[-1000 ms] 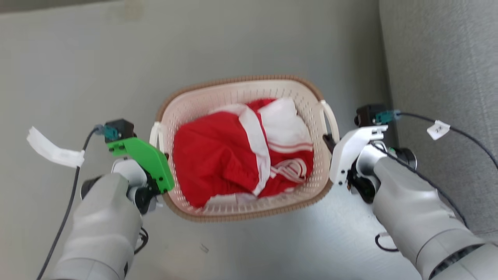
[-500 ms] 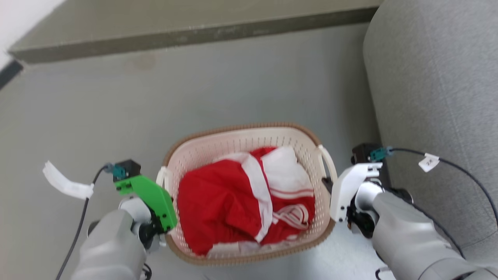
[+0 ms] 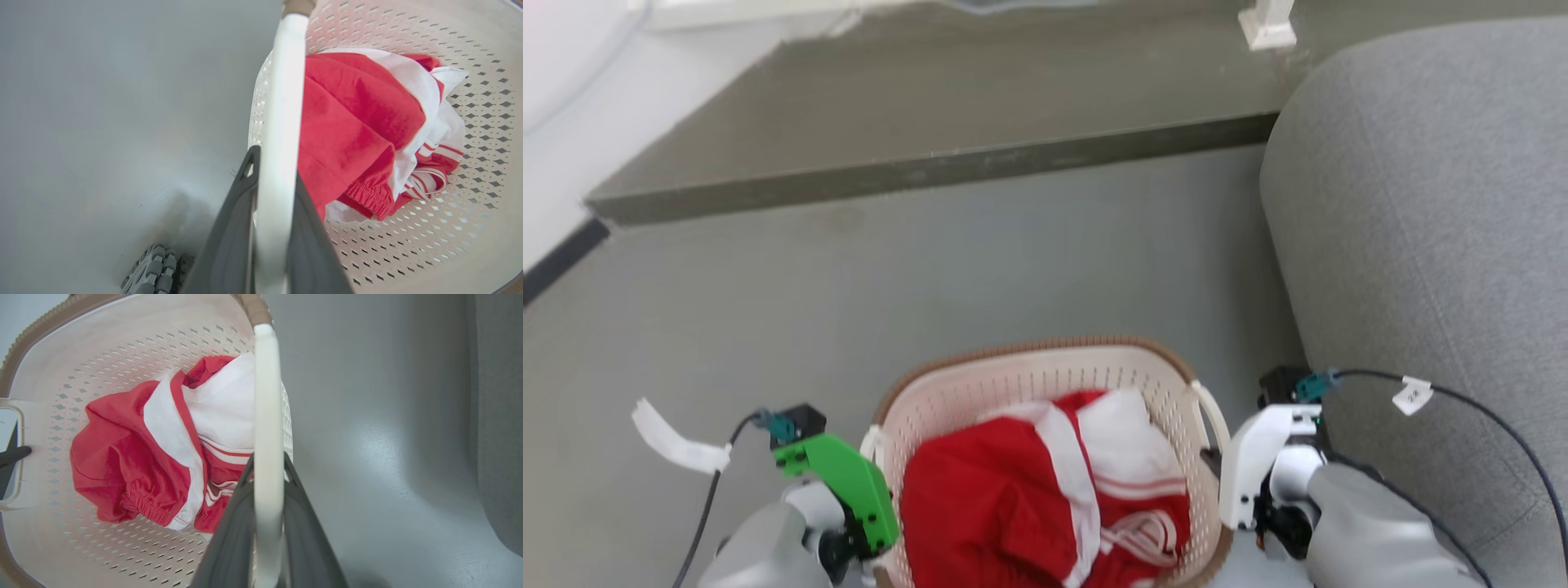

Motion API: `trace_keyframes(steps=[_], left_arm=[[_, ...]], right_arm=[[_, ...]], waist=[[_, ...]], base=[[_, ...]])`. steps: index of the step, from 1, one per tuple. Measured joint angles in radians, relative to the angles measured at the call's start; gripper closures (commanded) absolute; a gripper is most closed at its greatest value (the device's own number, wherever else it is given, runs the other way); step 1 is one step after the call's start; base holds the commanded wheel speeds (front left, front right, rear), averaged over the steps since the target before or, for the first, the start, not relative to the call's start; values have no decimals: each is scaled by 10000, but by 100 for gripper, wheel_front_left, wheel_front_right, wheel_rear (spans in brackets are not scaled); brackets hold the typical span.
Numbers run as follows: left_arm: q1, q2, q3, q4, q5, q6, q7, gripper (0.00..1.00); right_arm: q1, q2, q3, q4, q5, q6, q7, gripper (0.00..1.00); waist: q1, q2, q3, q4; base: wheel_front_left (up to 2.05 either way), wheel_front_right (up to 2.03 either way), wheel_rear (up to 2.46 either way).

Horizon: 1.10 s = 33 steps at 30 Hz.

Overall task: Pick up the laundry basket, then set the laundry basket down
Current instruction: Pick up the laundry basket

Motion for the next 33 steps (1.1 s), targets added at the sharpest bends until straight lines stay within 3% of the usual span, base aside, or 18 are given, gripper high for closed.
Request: trace_keyframes(steps=[17,33], left_arm=[[1073,-36,-69,88,-190,-27,408,100],[1793,-56,-119,98,-351,-27,606,100]], right_arm=[[1055,59,54,125,320,75,395,100],[1685,105,48,226,426,79,483,100]], waist=[[0,0,-1546,52],[0,0,-2124,101]], base=[[0,0,0],[0,0,0]])
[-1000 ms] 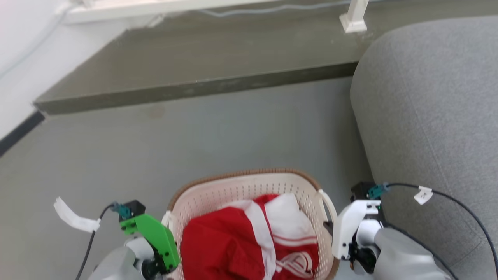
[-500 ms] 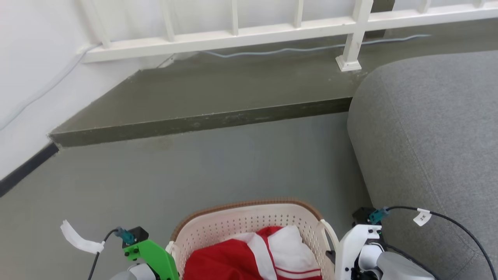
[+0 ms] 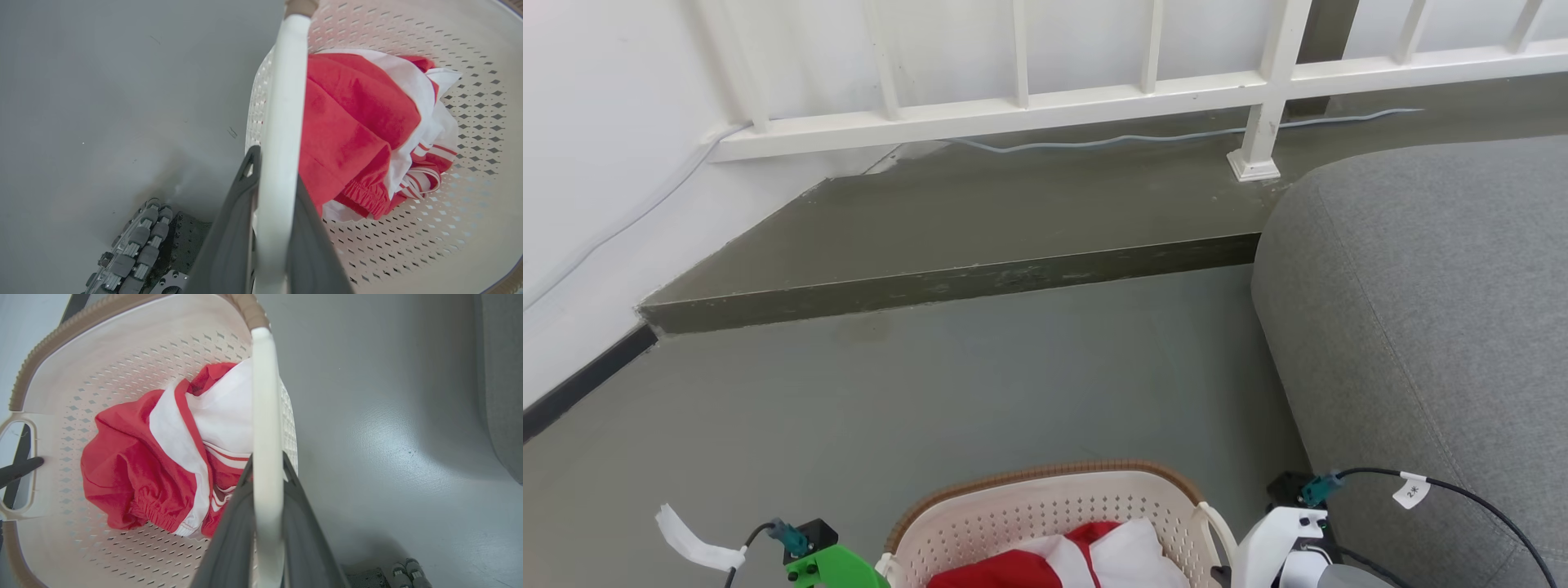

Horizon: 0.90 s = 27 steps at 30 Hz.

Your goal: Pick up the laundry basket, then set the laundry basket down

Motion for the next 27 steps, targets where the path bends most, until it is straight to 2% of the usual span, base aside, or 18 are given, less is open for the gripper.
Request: trace_keyframes(steps=[27], left_arm=[[82,0,-65,-4,-322,0,2,100]], right_arm=[[10,0,-8,48,236,-2,25,100]], waist=[[0,0,-48,-48]], base=[[0,0,0]])
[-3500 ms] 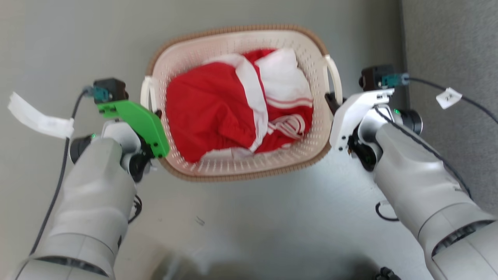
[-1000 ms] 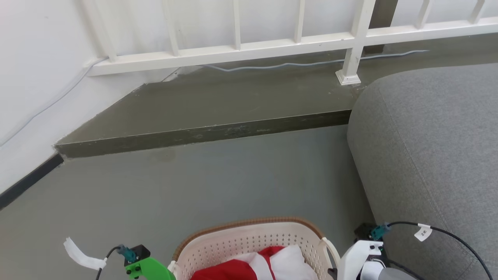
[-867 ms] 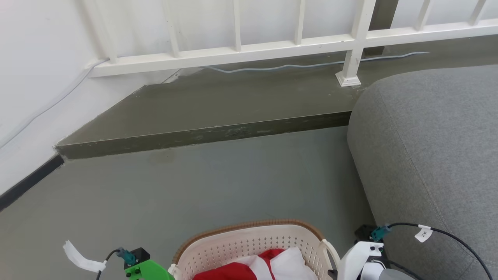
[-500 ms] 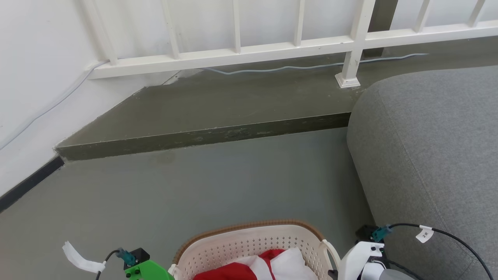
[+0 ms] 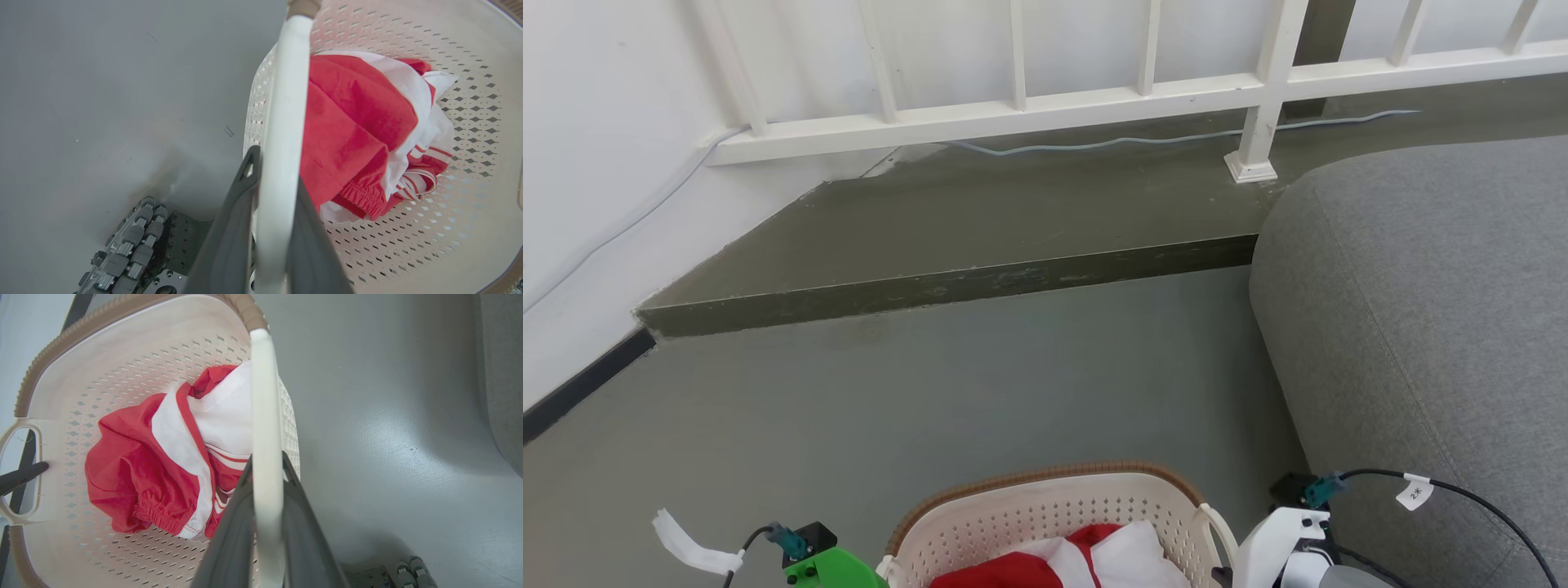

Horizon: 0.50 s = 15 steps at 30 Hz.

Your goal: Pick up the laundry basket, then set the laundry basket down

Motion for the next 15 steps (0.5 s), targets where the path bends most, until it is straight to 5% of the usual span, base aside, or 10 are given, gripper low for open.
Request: trace_keyframes(steps=[15], left_arm=[[0,2,-73,-21,-50,0,12,100]], right_arm=[[0,-6,8,8,92,0,0,100]], waist=[[0,0,50,-21]], base=[[0,0,0]])
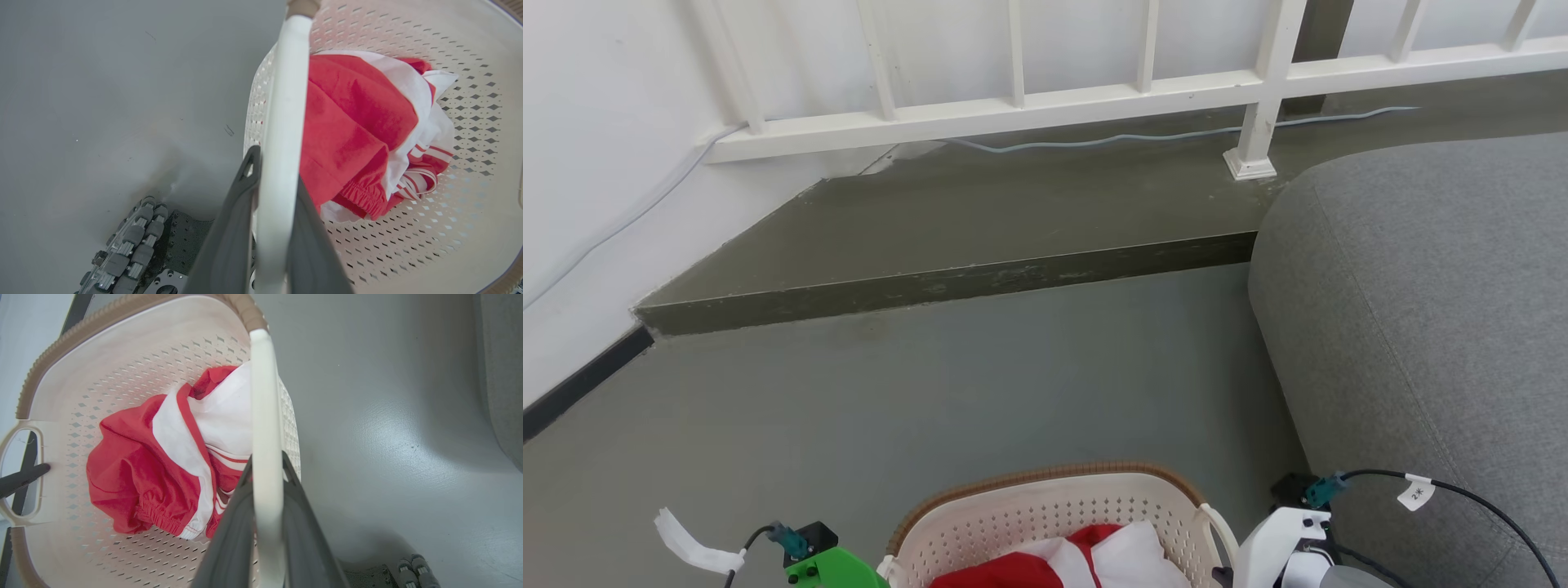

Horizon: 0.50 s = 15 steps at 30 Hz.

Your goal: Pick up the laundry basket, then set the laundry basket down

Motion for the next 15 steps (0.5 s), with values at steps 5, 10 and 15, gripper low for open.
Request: trace_keyframes(steps=[5,10,15], left_arm=[[0,2,-33,-4,-27,0,0,100],[0,4,-67,-46,-27,2,-12,100],[-9,21,-132,-150,-27,44,-136,100]], right_arm=[[0,-2,12,0,4,0,0,100],[-1,-10,15,-4,8,0,-2,100],[-40,-23,56,-56,8,-2,-17,100]], waist=[[0,0,25,3],[0,0,77,3],[0,0,248,-25]], base=[[0,0,0],[0,0,0],[0,0,0]])
